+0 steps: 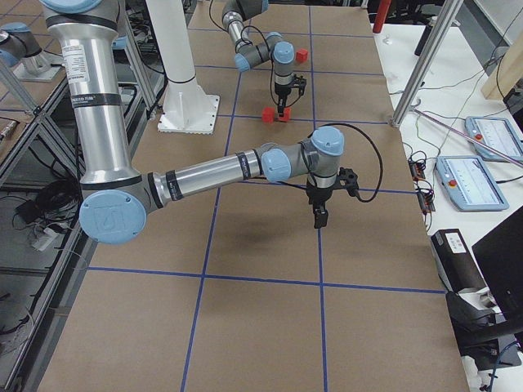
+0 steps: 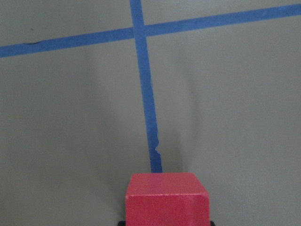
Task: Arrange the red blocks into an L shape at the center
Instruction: 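Lower the cube against the center cube's far side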
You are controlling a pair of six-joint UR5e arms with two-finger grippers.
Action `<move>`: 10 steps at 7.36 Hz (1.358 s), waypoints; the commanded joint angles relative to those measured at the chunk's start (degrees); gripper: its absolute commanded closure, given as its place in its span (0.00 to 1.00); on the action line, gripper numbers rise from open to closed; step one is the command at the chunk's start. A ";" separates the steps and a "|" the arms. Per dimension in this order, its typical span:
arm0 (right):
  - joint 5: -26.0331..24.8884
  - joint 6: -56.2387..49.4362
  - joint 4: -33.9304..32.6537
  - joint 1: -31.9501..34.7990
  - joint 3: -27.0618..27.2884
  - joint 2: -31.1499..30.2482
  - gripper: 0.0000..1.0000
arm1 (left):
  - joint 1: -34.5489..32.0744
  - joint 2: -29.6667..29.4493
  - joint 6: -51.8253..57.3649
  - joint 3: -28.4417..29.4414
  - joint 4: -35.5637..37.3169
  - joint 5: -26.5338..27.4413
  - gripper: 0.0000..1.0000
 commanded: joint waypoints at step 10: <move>0.00 0.09 0.01 0.00 0.00 -0.16 0.01 | 1.28 0.20 -0.19 0.38 -0.49 -0.27 0.79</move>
